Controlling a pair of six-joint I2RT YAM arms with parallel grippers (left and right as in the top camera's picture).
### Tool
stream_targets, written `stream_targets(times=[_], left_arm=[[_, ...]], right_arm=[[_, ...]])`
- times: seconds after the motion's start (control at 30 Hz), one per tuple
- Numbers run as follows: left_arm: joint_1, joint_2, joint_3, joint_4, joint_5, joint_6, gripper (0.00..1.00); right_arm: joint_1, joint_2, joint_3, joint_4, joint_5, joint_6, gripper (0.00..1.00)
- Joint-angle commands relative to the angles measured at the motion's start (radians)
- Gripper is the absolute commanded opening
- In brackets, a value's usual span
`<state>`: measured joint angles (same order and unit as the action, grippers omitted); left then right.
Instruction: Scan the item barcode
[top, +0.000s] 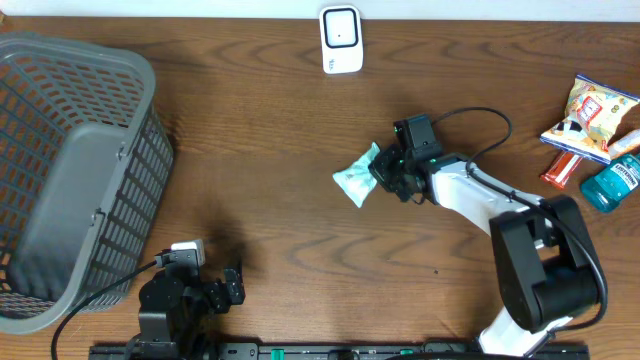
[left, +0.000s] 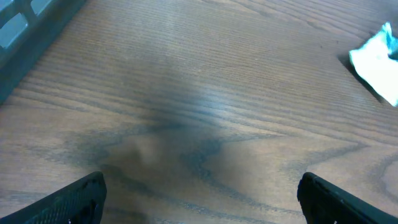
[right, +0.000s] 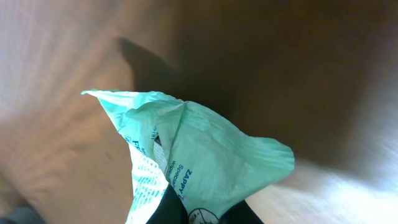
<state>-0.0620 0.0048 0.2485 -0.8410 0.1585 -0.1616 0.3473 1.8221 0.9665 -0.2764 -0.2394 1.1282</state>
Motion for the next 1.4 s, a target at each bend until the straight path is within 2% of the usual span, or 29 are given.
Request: stream_targets(times=[0.0,0.2,0.33,0.4,0.6,0.83,1.23,1.37], left_arm=[[-0.004,0.0,-0.018,-0.045,0.006,-0.009,0.98],[-0.004,0.0,-0.018,-0.045,0.006,-0.009,0.98],[-0.004,0.0,-0.018,-0.045,0.006,-0.009,0.98],[-0.004,0.0,-0.018,-0.045,0.006,-0.009,0.98],[-0.004,0.0,-0.018,-0.045,0.006,-0.009,0.98],[-0.004,0.0,-0.018,-0.045,0.006,-0.009,0.98],[-0.004,0.0,-0.018,-0.045,0.006,-0.009,0.98],[-0.004,0.0,-0.018,-0.045,0.006,-0.009,0.98]], right_arm=[[-0.013,-0.073,-0.061,-0.092,-0.027,-0.153,0.01],[-0.008,-0.436,-0.061,-0.275,-0.087,-0.492,0.01],[0.009,-0.666,-0.061,-0.42,-0.085,-0.644,0.01],[0.02,-0.796,-0.061,-0.496,-0.064,-0.681,0.01],[0.021,-1.027,-0.061,-0.623,-0.055,-0.654,0.01],[0.021,-1.085,-0.061,-0.678,-0.068,-0.582,0.01],[0.021,-1.085,-0.066,-0.689,-0.164,-0.592,0.01],[0.021,-1.085,-0.066,-0.684,-0.251,-0.608,0.01]])
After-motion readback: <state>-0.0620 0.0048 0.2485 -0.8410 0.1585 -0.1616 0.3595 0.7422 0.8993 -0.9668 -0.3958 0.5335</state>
